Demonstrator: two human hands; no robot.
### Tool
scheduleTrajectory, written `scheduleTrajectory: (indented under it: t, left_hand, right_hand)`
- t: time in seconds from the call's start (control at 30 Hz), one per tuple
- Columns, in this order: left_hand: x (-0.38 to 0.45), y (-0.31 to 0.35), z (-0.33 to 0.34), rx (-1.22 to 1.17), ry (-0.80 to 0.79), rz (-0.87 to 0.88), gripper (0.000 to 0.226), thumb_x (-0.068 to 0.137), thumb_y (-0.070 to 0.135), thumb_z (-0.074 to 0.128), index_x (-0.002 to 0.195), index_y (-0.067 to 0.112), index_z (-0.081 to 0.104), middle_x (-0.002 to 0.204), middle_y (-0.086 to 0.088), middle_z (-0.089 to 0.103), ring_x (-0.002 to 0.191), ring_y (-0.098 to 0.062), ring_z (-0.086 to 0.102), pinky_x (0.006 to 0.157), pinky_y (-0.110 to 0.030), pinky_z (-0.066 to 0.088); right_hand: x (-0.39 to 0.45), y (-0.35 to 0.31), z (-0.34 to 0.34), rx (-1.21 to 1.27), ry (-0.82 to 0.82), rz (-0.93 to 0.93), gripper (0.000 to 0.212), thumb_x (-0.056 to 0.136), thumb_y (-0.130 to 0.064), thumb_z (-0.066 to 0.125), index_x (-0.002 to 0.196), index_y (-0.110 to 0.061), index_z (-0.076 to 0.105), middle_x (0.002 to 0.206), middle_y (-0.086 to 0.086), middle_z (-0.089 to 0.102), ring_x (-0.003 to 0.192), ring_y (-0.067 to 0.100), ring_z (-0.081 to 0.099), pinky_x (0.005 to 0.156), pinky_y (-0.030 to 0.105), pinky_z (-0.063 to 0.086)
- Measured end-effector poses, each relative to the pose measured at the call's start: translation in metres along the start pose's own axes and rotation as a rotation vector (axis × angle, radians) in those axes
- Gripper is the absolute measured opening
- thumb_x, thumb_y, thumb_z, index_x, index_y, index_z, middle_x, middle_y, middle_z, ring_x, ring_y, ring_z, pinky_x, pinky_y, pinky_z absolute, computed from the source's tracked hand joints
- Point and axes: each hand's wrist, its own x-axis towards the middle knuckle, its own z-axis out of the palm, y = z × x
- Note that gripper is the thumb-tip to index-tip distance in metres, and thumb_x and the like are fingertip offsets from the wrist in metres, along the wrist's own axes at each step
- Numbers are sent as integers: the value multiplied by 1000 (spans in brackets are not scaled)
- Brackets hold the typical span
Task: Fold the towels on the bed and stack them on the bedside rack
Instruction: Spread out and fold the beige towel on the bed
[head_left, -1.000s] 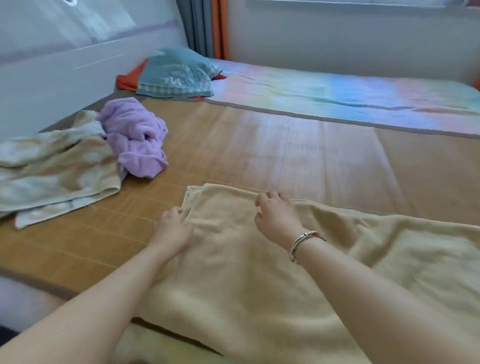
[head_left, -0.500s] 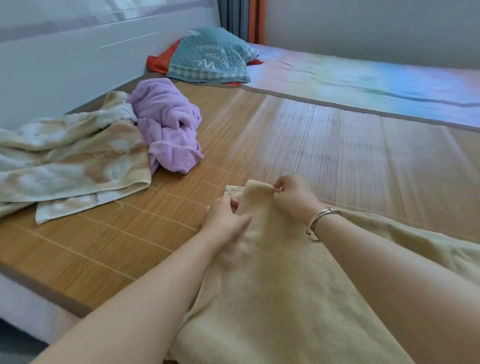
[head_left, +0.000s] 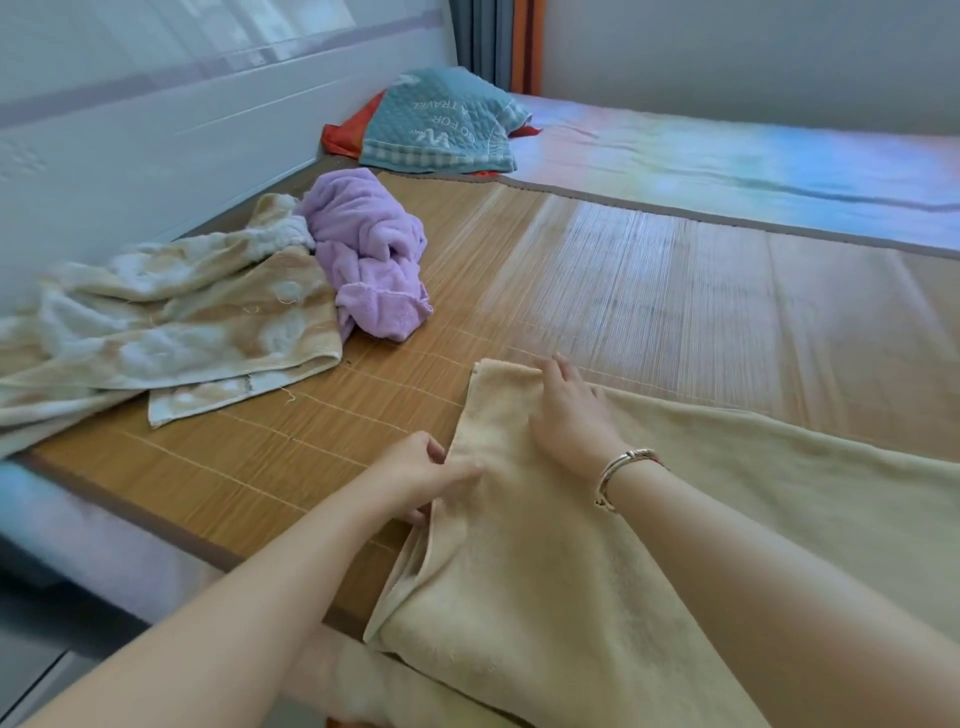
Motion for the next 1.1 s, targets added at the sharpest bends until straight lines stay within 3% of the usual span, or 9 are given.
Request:
scheduleTrajectory:
  t: [0.1, 0.27, 0.5, 0.57, 0.67, 0.8, 0.87, 1.0, 1.1]
  left_hand:
    - [-35, -6, 0, 134, -63, 4, 53, 74, 46, 76, 108, 18, 47, 106, 0, 59, 89, -13, 62, 63, -26, 54]
    - [-78, -27, 10, 298, -80, -11, 23, 78, 20, 65, 98, 21, 52, 95, 5, 57, 82, -9, 55, 63, -22, 43]
    - [-107, -57, 8, 35, 98, -43, 16, 76, 0, 49, 77, 13, 57, 85, -7, 59, 79, -23, 54, 70, -31, 45]
    - [-112, -66, 10, -30, 184, -46, 14, 79, 4, 48, 82, 16, 56, 88, -3, 58, 90, -24, 53, 79, -33, 45]
    - [-120, -78, 20, 154, 301, -44, 18, 82, 10, 46, 93, 23, 51, 89, 5, 56, 111, -27, 43, 96, -38, 42]
    - [-135, -59, 39, 347, 380, 204, 62, 81, 6, 46, 138, 25, 34, 138, 4, 41, 127, -27, 30, 106, -37, 30]
    - [-142, -39, 51, 449, 308, 361, 70, 81, 5, 46, 145, 25, 26, 150, 4, 28, 135, -25, 22, 113, -37, 23]
    - [-151, 5, 96, 761, 46, 545, 81, 80, 15, 51, 150, 31, 15, 160, 7, 8, 147, -20, 5, 119, -38, 6]
    - [-156, 21, 128, 866, -102, 621, 84, 82, 26, 55, 152, 36, 8, 161, 11, -1, 149, -17, -2, 120, -41, 6]
  right_hand:
    - [-44, 1, -16, 33, -42, -17, 56, 91, -13, 48, 144, -20, 29, 156, 2, 19, 142, 24, 25, 116, 40, 23]
    - [-108, 8, -26, 29, -138, 32, 47, 92, -19, 48, 138, -24, 38, 148, -3, 32, 133, 26, 34, 109, 35, 27]
    - [-159, 8, -35, 31, -148, -3, 43, 95, -30, 48, 136, -21, 39, 147, 0, 32, 121, 27, 47, 105, 40, 37]
    - [-168, 9, -35, 28, -172, 6, 45, 94, -31, 47, 137, -22, 37, 147, 0, 31, 117, 27, 50, 102, 41, 40]
    - [-185, 17, -35, 12, -228, 26, 48, 93, -32, 46, 139, -23, 34, 147, -1, 31, 119, 27, 48, 103, 40, 40]
    - [-221, 42, -48, 120, -199, 28, 44, 92, -28, 47, 136, -28, 37, 140, -9, 36, 96, 14, 52, 85, 30, 45]
    - [-242, 58, -58, 147, -186, 40, 45, 92, -25, 47, 136, -28, 37, 137, -9, 39, 94, 12, 51, 82, 27, 42]
    - [-288, 107, -81, 35, -183, 110, 64, 78, -34, 50, 139, -26, 34, 143, -3, 38, 130, 23, 38, 106, 34, 32]
    - [-315, 139, -90, -74, -191, 130, 70, 78, -33, 53, 143, -25, 28, 151, -3, 29, 145, 17, 19, 115, 34, 18]
